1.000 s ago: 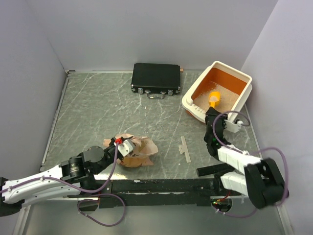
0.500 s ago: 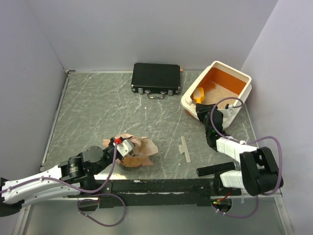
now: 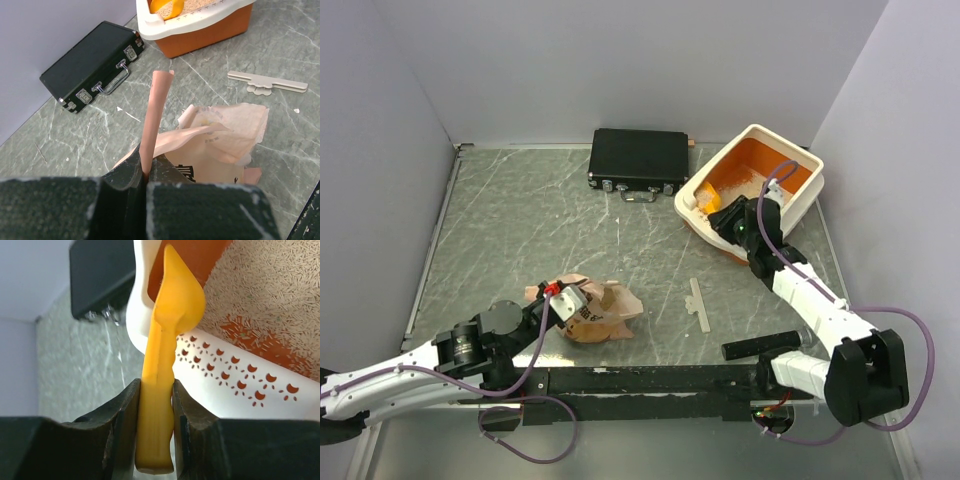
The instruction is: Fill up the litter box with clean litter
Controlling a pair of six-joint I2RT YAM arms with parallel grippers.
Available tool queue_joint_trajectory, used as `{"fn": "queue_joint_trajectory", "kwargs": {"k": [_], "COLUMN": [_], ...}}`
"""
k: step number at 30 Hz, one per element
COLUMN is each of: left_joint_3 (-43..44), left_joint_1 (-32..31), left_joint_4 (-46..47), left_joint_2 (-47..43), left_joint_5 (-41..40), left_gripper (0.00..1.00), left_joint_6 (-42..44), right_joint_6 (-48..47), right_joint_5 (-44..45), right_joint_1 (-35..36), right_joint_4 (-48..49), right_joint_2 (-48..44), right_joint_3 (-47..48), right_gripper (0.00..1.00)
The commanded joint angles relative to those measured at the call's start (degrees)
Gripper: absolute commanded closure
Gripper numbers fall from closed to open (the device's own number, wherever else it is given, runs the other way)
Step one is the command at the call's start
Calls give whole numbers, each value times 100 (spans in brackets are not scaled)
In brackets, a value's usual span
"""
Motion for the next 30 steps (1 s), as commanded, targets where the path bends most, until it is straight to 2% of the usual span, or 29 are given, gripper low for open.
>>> {"fn": "queue_joint_trajectory", "kwargs": {"k": [1,3,9,17,27,30], "left_joint_3": [189,189,198,198,198,198], "left_joint_1": [-27,-27,-36,-27,-27,-27], "left_joint_4": [414,405,370,370,361,361], "left_joint_2": [-134,-125,-72,-63,-37,-37], "left_joint_5": [116,116,142,142,151,159], "left_gripper": [99,99,99,99,99,99], "left_joint_6": [-131,-149,-149,-149,-158,-158], "right_joint_6": [-706,-1014,-1910,-2781,-2403,-2464], "right_joint_5": [-228,44,11,-1377,-237,-200], "right_joint_1": [128,136,119,101,-276,-356], "right_joint_4": [-1064,-1292,-1689,-2127,-2190,-2207], "right_joint_2": [-199,-199,-129,-15,38,161], "right_joint_3": [116,124,230,563,625,757], "right_gripper": [100,100,100,100,100,100]}}
